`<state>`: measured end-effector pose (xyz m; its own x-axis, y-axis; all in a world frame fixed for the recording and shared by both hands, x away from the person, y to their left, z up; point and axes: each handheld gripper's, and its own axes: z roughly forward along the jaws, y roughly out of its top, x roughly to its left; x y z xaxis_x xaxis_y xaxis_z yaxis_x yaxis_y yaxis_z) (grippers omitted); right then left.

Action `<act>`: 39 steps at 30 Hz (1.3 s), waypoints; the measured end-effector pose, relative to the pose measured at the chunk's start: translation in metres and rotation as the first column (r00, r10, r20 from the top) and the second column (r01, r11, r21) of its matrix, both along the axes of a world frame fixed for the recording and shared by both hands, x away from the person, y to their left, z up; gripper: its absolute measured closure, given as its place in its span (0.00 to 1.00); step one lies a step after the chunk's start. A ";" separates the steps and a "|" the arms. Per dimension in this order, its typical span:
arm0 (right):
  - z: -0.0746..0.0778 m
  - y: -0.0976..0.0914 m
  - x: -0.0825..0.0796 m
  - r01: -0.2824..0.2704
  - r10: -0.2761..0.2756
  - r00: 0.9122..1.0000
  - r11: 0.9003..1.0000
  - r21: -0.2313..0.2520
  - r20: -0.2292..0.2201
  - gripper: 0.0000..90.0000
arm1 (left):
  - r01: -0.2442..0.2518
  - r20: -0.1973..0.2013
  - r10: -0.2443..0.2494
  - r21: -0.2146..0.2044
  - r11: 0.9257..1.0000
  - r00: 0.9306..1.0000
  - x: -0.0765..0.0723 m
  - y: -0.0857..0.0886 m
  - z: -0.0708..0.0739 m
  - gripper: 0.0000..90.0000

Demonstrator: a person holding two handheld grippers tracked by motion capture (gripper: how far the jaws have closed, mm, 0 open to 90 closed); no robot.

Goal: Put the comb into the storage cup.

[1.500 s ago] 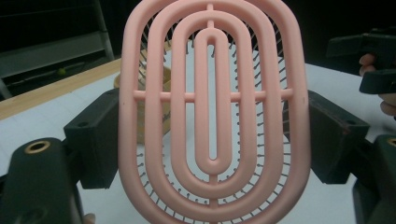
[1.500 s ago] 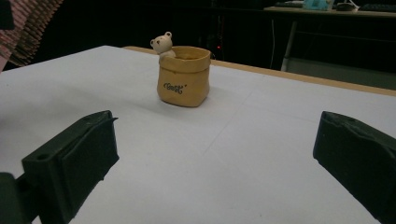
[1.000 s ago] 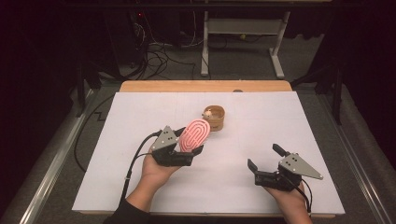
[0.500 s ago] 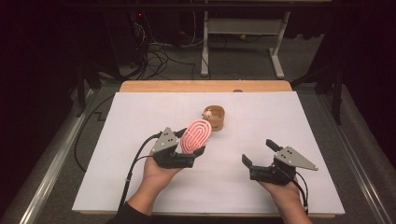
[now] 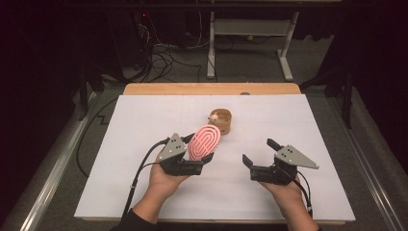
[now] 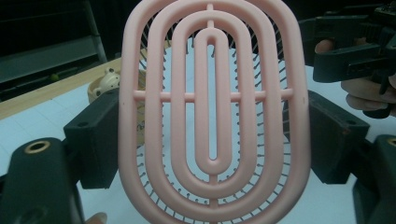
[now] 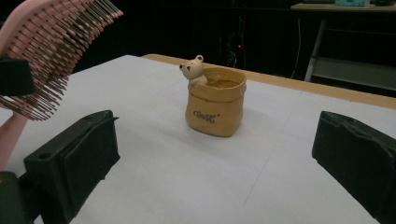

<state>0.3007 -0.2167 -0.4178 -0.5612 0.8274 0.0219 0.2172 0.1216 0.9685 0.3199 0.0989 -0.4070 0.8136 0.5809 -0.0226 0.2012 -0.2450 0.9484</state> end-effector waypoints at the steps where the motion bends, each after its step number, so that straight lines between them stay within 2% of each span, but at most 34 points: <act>1: 0.000 0.000 0.000 0.000 0.000 1.000 1.000 0.000 0.000 0.02 | 0.001 -0.001 -0.001 0.001 1.000 1.000 0.000 0.000 0.000 0.20; 6: 0.004 0.003 -0.005 -0.016 0.016 1.000 1.000 0.002 0.004 0.02 | 0.012 0.004 -0.012 0.019 1.000 1.000 -0.003 -0.006 -0.002 0.20; 9: 0.007 0.003 -0.006 -0.021 0.021 1.000 1.000 0.021 -0.001 0.02 | 0.013 -0.003 -0.013 0.002 1.000 1.000 -0.003 -0.007 -0.001 0.20; 14: 0.015 0.005 -0.005 -0.029 0.029 1.000 0.999 0.028 0.004 0.02 | 0.013 0.006 -0.013 0.016 1.000 1.000 -0.003 -0.010 -0.003 0.20; 18: 0.021 0.009 -0.002 -0.036 0.036 0.999 0.999 0.034 0.005 0.03 | 0.008 0.003 -0.008 0.010 1.000 1.000 -0.003 -0.011 -0.004 0.20; 23: 0.028 0.017 0.001 -0.053 0.052 0.999 0.998 0.044 0.009 0.05 | 0.003 0.013 -0.004 0.028 1.000 1.000 -0.005 -0.013 -0.005 0.20; 28: 0.035 0.026 0.003 -0.076 0.076 0.997 0.994 0.072 0.009 0.07 | 0.003 0.007 -0.004 0.030 1.000 1.000 -0.006 -0.015 -0.008 0.20; 32: 0.037 0.034 0.004 -0.094 0.094 0.996 0.993 0.072 0.006 0.08 | 0.005 0.016 -0.006 0.032 0.999 1.000 -0.007 -0.017 -0.008 0.20; 39: 0.040 0.051 0.006 -0.138 0.139 0.990 0.985 0.104 -0.006 0.13 | 0.000 0.026 -0.001 0.029 1.000 1.000 -0.010 -0.020 -0.007 0.20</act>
<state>0.3071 -0.1653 -0.3776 -0.6693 0.7346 0.1110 0.2177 0.0510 0.9747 0.3097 0.0793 -0.4143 0.8140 0.5807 0.0155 0.1767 -0.2729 0.9457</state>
